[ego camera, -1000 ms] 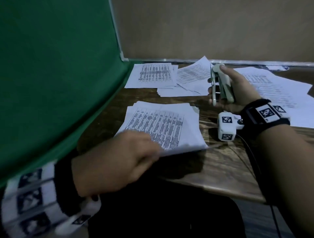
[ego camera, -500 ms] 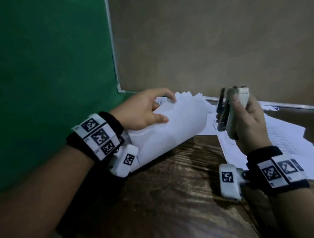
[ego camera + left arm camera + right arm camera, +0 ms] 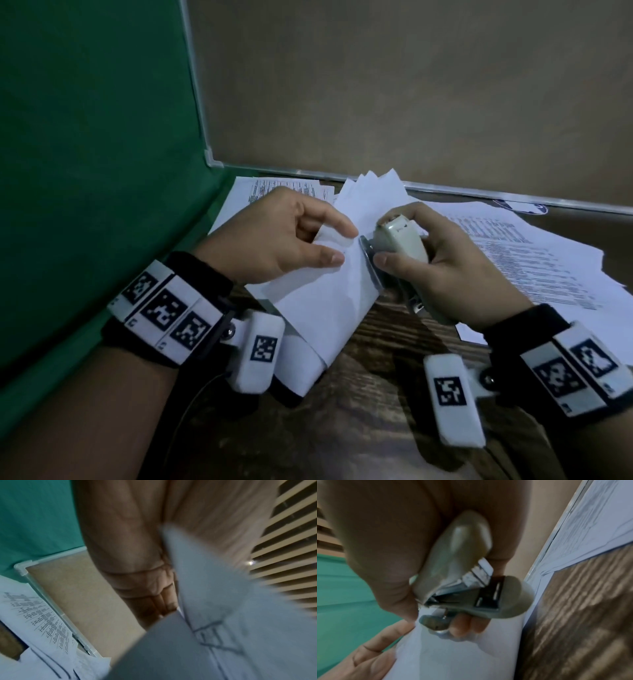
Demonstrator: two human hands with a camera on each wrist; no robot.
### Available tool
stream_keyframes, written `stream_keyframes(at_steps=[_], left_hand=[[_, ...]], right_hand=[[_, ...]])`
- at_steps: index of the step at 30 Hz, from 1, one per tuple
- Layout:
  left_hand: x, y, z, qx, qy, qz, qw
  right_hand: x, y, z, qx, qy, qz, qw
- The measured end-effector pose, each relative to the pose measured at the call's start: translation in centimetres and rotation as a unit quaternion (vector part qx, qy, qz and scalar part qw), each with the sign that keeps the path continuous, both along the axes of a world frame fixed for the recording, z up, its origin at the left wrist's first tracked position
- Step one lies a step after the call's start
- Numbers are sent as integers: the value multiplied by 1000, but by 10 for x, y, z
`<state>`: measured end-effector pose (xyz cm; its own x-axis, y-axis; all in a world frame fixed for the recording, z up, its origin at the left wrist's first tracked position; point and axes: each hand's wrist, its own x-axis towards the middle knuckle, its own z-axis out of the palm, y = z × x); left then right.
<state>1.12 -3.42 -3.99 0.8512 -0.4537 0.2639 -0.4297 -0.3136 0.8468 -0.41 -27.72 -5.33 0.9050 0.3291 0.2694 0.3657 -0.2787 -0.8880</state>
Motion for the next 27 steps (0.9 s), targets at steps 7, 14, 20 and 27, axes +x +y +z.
stream_keyframes(at_steps=[7,14,20,27], left_hand=[[-9,-9,-6,12,-2,35,999],[-12,-11,-4,-9,10,58,998],[-18,-19,-5,-6,18,53,998],[-19,-20,-2,6,21,70,997]], right_hand=[[-5,-4,-3,-123,-95,2,988],[-2,-6,-7,-178,-133,-46,974],[-6,-5,-5,-187,-165,-69,966],[-4,-6,-6,-193,-172,-74,963]])
